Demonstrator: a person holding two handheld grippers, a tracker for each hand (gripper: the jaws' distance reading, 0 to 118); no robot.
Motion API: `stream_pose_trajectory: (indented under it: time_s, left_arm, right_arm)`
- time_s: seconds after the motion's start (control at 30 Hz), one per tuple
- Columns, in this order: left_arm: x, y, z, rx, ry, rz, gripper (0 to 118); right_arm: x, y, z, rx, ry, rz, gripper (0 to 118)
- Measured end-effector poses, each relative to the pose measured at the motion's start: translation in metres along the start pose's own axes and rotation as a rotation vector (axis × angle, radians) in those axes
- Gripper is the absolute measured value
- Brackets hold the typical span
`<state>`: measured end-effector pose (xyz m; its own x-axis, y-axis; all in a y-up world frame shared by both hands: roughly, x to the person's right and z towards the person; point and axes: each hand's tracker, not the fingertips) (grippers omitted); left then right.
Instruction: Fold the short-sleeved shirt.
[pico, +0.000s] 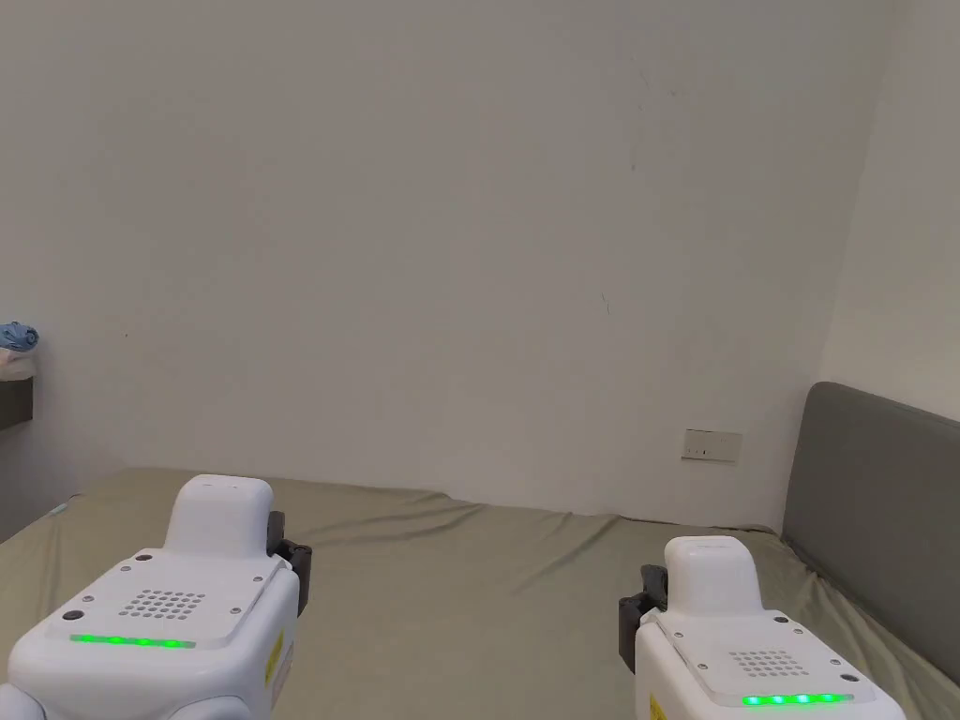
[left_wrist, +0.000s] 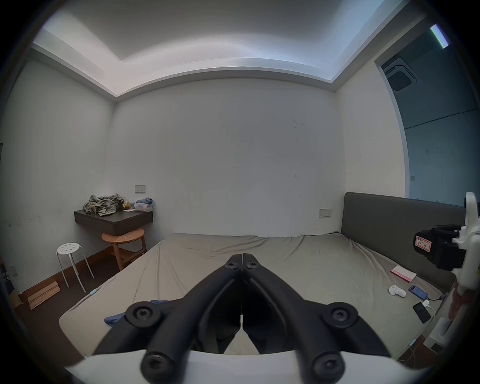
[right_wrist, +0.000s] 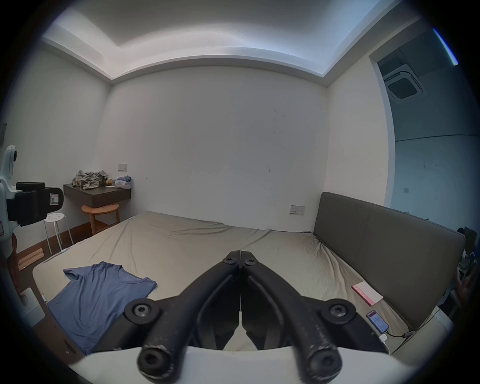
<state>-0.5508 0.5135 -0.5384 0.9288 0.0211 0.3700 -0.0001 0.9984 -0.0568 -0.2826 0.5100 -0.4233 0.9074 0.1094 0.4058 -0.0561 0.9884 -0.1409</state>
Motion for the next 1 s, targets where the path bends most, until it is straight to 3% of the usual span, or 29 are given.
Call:
stream_pose_trajectory:
  time_s: [0.7,0.87,0.9,0.93,0.97,1.0]
  left_arm:
    - [-0.003,-0.001,-0.002,-0.006,0.004,0.002,0]
    - [-0.02,0.001,0.003,-0.017,0.026,0.007,0]
    - [-0.026,0.0,0.003,-0.034,0.047,-0.003,4]
    - [-0.035,-0.002,0.004,-0.048,0.079,-0.01,19]
    - [-0.047,-0.006,0.004,-0.07,0.096,-0.009,55]
    - [-0.058,-0.009,0.004,-0.096,0.125,-0.003,80]
  right_arm:
    - [-0.001,0.001,0.001,-0.002,-0.002,0.0,0]
    - [-0.018,0.0,-0.002,0.004,0.032,0.007,0]
    - [-0.025,-0.001,-0.004,0.006,0.045,0.013,0]
    - [-0.035,-0.002,-0.006,0.007,0.07,0.022,0]
    - [-0.046,-0.004,-0.009,0.008,0.094,0.03,0]
    - [-0.057,-0.005,-0.012,0.009,0.122,0.041,0]
